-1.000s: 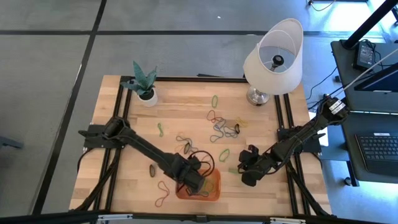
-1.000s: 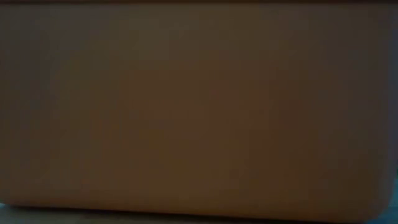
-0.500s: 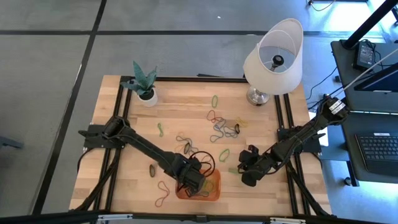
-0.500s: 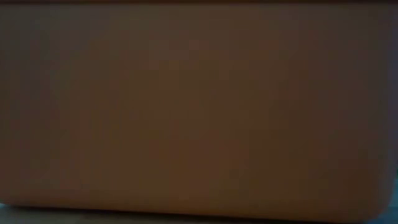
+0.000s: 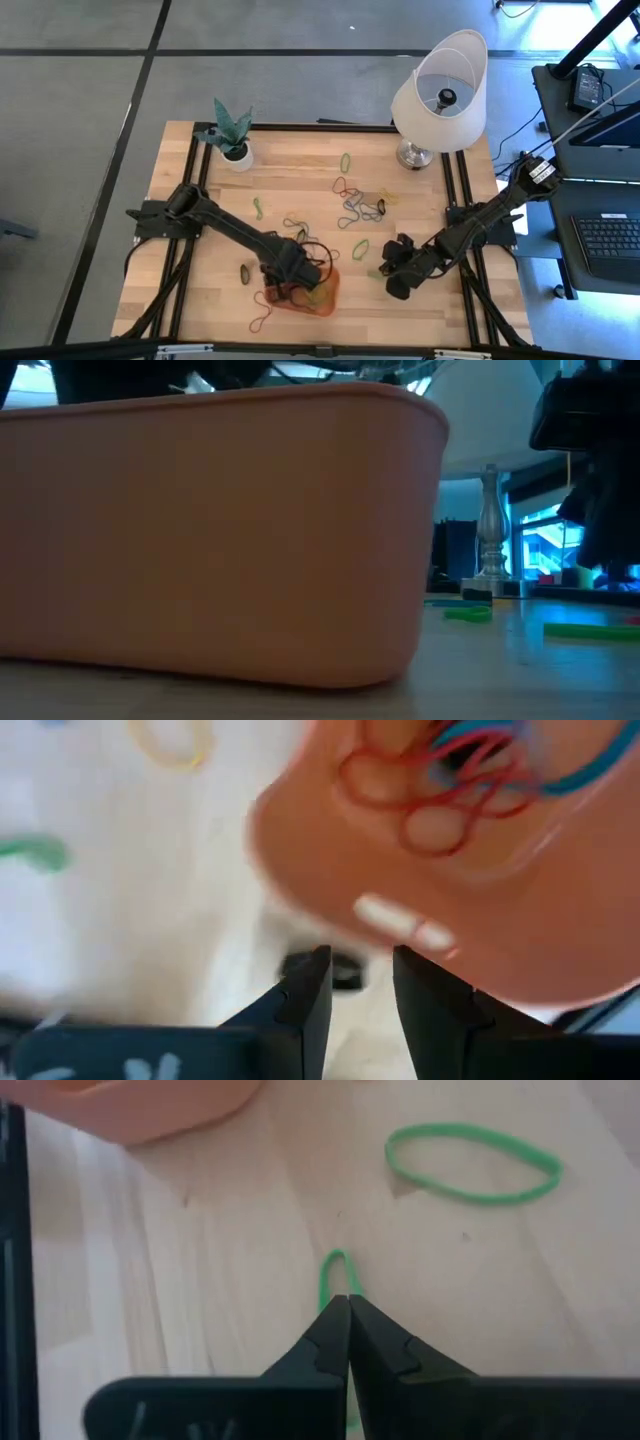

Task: Pick and place rubber bands into bin
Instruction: Put the blue rubber band into the bin

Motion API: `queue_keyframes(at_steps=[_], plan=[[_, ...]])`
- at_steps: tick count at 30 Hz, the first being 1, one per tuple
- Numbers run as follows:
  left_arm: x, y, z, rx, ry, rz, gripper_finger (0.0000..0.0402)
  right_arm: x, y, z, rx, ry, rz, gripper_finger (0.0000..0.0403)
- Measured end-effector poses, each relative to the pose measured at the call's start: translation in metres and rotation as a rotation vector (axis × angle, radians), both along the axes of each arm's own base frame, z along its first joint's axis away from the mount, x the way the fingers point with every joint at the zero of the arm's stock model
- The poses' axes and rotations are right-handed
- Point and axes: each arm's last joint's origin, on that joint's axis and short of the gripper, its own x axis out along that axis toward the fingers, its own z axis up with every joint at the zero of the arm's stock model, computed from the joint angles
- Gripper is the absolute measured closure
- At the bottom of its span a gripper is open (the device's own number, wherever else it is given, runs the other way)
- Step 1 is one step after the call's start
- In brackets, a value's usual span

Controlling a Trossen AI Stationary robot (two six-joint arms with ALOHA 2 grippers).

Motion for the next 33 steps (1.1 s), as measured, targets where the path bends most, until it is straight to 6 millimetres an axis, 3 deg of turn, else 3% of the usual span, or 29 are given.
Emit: queue_keyframes(at_steps=[3, 9, 14, 19, 25, 33], plan=[[-0.003, 0.010, 0.013, 0.035, -0.027, -0.022, 0.0297, 0.005, -0.007, 0.000, 0.021, -0.004, -0.058, 0.0393], [-0.004, 0.030, 0.051, 0.083, -0.279, -0.141, 0.0299, 0.019, -0.024, 0.003, 0.075, -0.040, -0.183, 0.0393], [-0.025, 0.057, 0.080, 0.320, -0.280, -0.268, 0.0299, 0.036, -0.041, 0.010, 0.131, -0.145, -0.264, 0.0393], [-0.040, 0.066, 0.098, 0.383, -0.295, -0.299, 0.0299, 0.050, -0.061, 0.018, 0.154, -0.208, -0.346, 0.0393], [-0.054, 0.077, 0.104, 0.492, -0.381, -0.356, 0.0299, 0.071, -0.078, 0.052, 0.056, -0.186, -0.370, 0.0399], [-0.098, 0.119, 0.079, 0.267, -0.697, -0.348, 0.0298, 0.087, -0.110, 0.101, -0.038, -0.137, -0.488, 0.0401]])
